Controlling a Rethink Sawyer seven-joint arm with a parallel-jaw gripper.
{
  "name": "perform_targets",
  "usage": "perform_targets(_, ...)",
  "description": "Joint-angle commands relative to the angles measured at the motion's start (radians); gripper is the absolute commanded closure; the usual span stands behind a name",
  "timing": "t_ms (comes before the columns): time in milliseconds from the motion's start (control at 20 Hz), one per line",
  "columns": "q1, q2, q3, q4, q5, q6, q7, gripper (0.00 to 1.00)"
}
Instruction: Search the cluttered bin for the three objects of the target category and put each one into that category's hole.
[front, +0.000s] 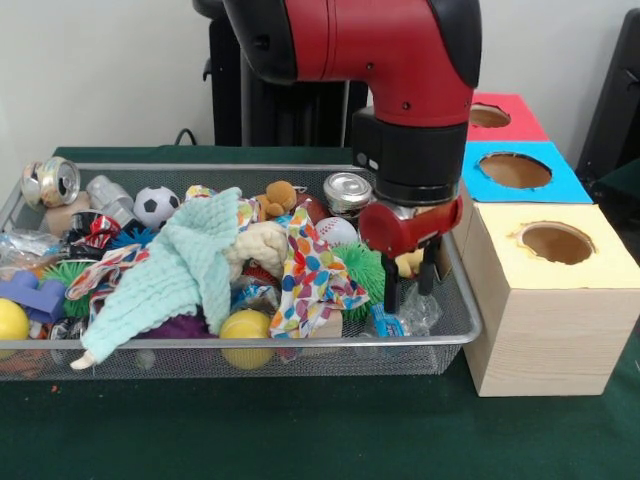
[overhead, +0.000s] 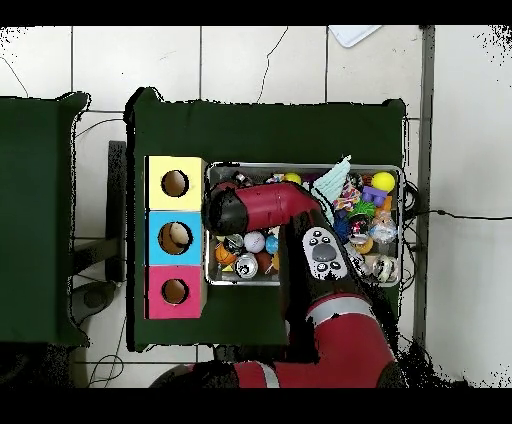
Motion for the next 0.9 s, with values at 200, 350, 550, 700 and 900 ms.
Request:
perform_targets(200,0.001,0.153,-0.060,-0.128,-0.001,0.048,0.146,0.00)
perform_targets(350,0.002,0.173,-0.069,-0.150,-0.009,0.043,0.139,0.00)
perform_targets(550,0.007,0.193,-0.070,-0.172,-0.010,0.038,0.135,0.00)
perform_targets(700,0.014,0.208,-0.079,-0.181,-0.010,0.027,0.144,0.00)
perform_targets(900,0.017,0.216,-0.080,-0.179,-0.004,0.024,0.150,0.00)
